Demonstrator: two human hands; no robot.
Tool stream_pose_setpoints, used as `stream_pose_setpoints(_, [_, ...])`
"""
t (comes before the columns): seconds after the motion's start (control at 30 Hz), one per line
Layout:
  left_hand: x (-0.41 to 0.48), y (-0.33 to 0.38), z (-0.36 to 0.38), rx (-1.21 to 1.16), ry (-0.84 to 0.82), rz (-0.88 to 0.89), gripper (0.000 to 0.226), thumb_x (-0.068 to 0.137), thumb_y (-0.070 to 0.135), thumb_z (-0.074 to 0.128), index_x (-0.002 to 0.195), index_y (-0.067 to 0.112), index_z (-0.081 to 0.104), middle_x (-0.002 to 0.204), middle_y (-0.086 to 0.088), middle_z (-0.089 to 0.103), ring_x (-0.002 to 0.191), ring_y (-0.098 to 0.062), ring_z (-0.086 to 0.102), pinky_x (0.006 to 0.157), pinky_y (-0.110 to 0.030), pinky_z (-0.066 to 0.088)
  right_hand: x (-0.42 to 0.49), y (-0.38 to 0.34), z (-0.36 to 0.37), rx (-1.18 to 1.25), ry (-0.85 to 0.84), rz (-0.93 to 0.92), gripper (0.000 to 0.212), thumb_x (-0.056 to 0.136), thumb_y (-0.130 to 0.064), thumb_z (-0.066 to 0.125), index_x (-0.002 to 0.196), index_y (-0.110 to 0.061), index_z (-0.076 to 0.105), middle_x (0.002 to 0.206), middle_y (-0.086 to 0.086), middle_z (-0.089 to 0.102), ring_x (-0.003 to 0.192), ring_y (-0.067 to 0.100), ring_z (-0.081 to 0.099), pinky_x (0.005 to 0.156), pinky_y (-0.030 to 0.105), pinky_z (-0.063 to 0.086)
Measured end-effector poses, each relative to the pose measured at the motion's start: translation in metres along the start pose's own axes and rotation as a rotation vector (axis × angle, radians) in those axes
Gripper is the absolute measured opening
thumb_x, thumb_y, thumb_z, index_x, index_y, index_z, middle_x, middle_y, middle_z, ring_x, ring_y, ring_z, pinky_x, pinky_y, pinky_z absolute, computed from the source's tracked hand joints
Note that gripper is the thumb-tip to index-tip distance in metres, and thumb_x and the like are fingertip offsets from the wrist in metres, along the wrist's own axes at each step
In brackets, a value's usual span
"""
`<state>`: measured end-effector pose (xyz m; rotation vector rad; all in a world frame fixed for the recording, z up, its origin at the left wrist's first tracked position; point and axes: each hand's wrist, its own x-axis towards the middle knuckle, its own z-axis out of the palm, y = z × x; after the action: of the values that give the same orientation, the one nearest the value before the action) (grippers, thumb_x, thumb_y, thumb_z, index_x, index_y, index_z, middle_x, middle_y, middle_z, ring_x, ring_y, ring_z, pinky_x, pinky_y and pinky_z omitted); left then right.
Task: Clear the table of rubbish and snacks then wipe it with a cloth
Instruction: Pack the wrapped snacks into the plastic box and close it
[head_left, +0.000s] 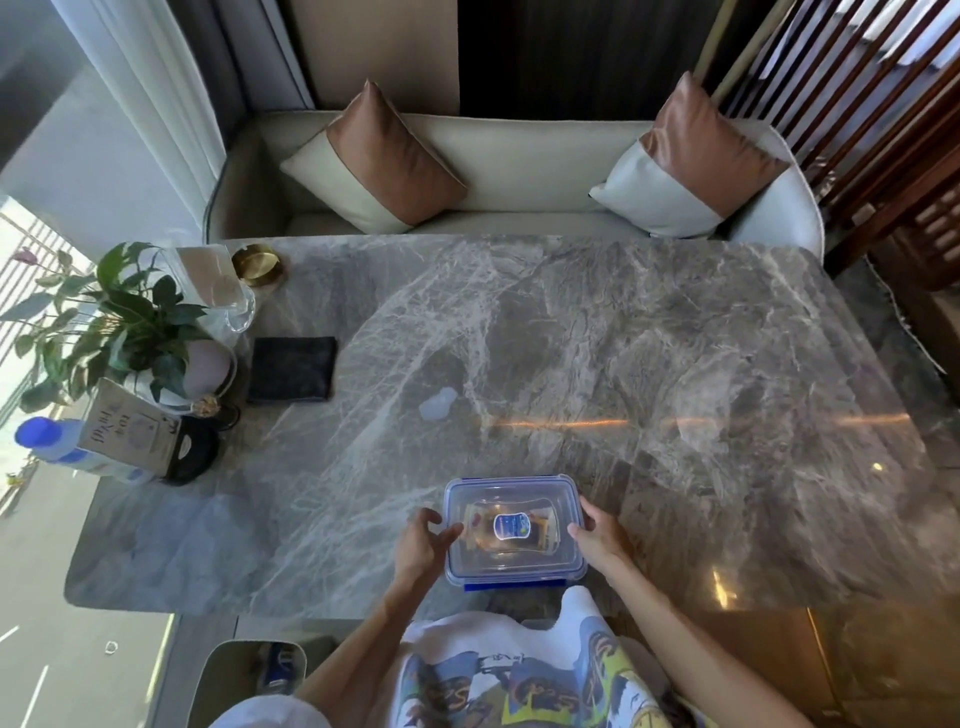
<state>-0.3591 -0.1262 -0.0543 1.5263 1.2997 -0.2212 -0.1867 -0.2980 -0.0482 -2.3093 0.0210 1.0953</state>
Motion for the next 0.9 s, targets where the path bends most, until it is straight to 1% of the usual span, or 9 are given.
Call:
stream_pose_setpoints(0.17, [0.000, 0.009, -0.002, 0.132, 0.004, 0.028, 0.041, 0.090, 0.028, 0.065, 0.119, 0.004, 0.049, 0.120, -0.023, 0.060, 0.106, -0.038, 0.061, 0.090, -0.045, 0.050, 0.000, -0.009, -0.010, 0.085, -0.106, 0.186, 0.065, 0.094, -0.014, 0.060, 0.151, -0.019, 0.029, 0.148, 0.013, 0.046, 0.130, 0.031, 0.050, 0.102, 0.044, 0.047])
stream_pose_setpoints(0.27, [0.005, 0.020, 0.001, 0.288, 0.027, 0.124, 0.067, 0.086, 0.018, 0.068, 0.143, 0.011, 0.032, 0.136, -0.019, 0.043, 0.123, -0.037, 0.049, 0.102, -0.045, 0.043, 0.001, -0.018, -0.013, -0.015, -0.113, 0.189, 0.075, 0.093, -0.021, 0.061, 0.154, -0.019, 0.017, 0.158, 0.011, 0.030, 0.141, 0.031, 0.038, 0.108, 0.044, 0.042])
stream_pose_setpoints(0.37, [0.011, 0.032, 0.006, 0.530, 0.043, 0.297, 0.082, 0.087, 0.026, 0.066, 0.152, 0.020, 0.017, 0.146, -0.013, 0.031, 0.131, -0.032, 0.038, 0.109, -0.041, 0.035, -0.002, -0.025, 0.002, 0.039, -0.170, 0.117, 0.093, 0.090, -0.023, 0.067, 0.156, -0.014, 0.001, 0.163, 0.010, 0.011, 0.148, 0.030, 0.021, 0.116, 0.041, 0.028])
stream_pose_setpoints(0.47, [0.026, 0.049, 0.010, 0.708, 0.003, 0.397, 0.067, 0.091, 0.042, 0.056, 0.149, 0.024, 0.028, 0.151, -0.004, 0.034, 0.138, -0.026, 0.033, 0.113, -0.039, 0.028, -0.013, -0.018, 0.021, 0.134, -0.142, 0.142, 0.096, 0.090, -0.022, 0.066, 0.155, -0.015, -0.004, 0.164, 0.009, 0.007, 0.147, 0.031, 0.023, 0.114, 0.042, 0.030])
stream_pose_setpoints(0.53, [0.040, 0.065, 0.014, 0.778, -0.075, 0.379, 0.064, 0.093, 0.045, 0.053, 0.149, 0.024, 0.031, 0.153, -0.002, 0.039, 0.141, -0.025, 0.032, 0.116, -0.039, 0.023, -0.013, -0.012, 0.029, 0.250, -0.069, 0.130, 0.094, 0.090, -0.013, 0.066, 0.155, -0.012, -0.001, 0.163, 0.011, 0.008, 0.148, 0.031, 0.021, 0.115, 0.043, 0.026])
stream_pose_setpoints(0.6, [0.054, 0.080, 0.018, 0.767, -0.219, 0.310, 0.063, 0.093, 0.039, 0.056, 0.149, 0.022, 0.033, 0.150, -0.005, 0.045, 0.141, -0.025, 0.038, 0.118, -0.041, 0.024, -0.014, -0.012, 0.033, 0.312, -0.018, 0.116, 0.090, 0.089, -0.006, 0.065, 0.155, -0.008, 0.003, 0.163, 0.013, 0.010, 0.148, 0.029, 0.019, 0.117, 0.042, 0.022])
stream_pose_setpoints(0.7, [0.067, 0.096, 0.018, 0.750, -0.394, 0.255, 0.062, 0.091, 0.026, 0.063, 0.147, 0.015, 0.039, 0.145, -0.009, 0.051, 0.133, -0.025, 0.048, 0.115, -0.038, 0.034, -0.014, -0.014, 0.032, 0.292, -0.016, 0.145, 0.087, 0.091, -0.009, 0.064, 0.155, -0.009, 0.004, 0.162, 0.012, 0.013, 0.145, 0.033, 0.027, 0.116, 0.047, 0.029])
stream_pose_setpoints(0.8, [0.069, 0.102, 0.018, 0.909, -0.302, 0.384, 0.060, 0.086, 0.032, 0.068, 0.142, 0.027, 0.047, 0.139, -0.007, 0.048, 0.133, -0.029, 0.040, 0.113, -0.041, 0.034, -0.014, -0.019, 0.027, 0.294, -0.060, 0.224, 0.086, 0.091, -0.013, 0.065, 0.154, -0.013, 0.006, 0.160, 0.013, 0.020, 0.141, 0.036, 0.033, 0.114, 0.052, 0.032])
stream_pose_setpoints(0.9, [0.066, 0.095, 0.025, 0.900, -0.226, 0.481, 0.048, 0.087, 0.027, 0.066, 0.132, 0.039, 0.057, 0.126, -0.005, 0.051, 0.123, -0.028, 0.042, 0.106, -0.035, 0.036, -0.011, -0.023, 0.023, 0.315, -0.060, 0.283, 0.082, 0.091, -0.008, 0.064, 0.153, -0.013, 0.011, 0.155, 0.014, 0.029, 0.139, 0.035, 0.036, 0.113, 0.050, 0.033])
